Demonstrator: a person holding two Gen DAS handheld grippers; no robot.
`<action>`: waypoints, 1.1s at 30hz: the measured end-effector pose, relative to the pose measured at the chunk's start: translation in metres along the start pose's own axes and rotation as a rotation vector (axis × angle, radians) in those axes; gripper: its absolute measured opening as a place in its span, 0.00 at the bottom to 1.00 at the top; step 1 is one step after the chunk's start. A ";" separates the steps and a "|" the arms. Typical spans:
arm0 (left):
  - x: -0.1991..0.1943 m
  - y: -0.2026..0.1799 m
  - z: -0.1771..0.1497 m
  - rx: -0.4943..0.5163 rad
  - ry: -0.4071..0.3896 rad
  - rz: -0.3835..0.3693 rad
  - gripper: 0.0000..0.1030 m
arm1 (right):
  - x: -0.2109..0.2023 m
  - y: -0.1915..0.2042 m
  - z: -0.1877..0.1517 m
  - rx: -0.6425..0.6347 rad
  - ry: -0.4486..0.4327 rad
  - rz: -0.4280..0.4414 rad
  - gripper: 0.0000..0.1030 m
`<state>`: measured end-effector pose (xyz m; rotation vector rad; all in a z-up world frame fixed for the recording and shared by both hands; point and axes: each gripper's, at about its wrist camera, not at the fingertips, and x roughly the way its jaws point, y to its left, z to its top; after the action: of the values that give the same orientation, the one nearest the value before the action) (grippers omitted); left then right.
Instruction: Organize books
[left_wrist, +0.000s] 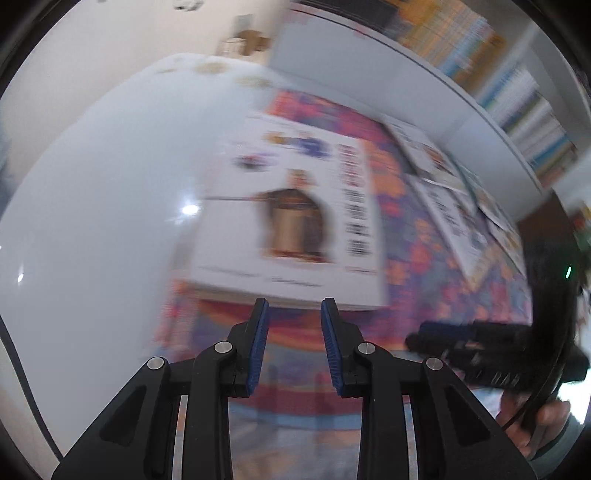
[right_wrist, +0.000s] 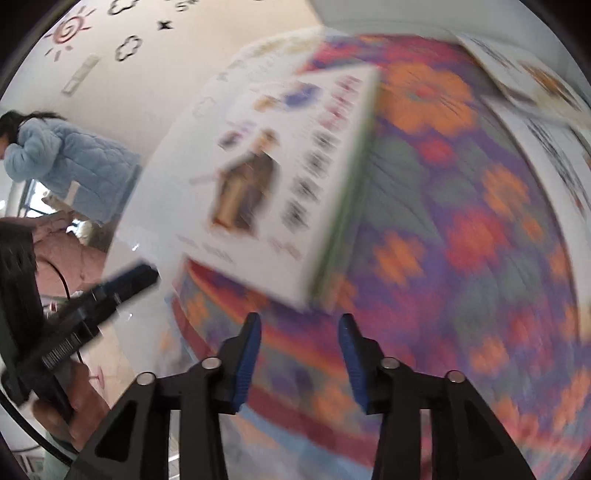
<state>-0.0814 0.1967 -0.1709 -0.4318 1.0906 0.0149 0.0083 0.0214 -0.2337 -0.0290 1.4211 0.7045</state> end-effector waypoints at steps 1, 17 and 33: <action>0.005 -0.015 0.001 0.022 0.011 -0.030 0.25 | -0.009 -0.012 -0.014 0.026 -0.006 -0.022 0.41; 0.095 -0.295 -0.011 0.279 0.212 -0.190 0.26 | -0.204 -0.270 -0.116 0.503 -0.335 -0.088 0.51; 0.144 -0.377 0.064 0.356 0.119 -0.053 0.26 | -0.245 -0.417 0.011 0.429 -0.430 -0.205 0.51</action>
<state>0.1250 -0.1551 -0.1449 -0.1416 1.1702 -0.2517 0.2142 -0.4124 -0.1711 0.2921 1.1072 0.2071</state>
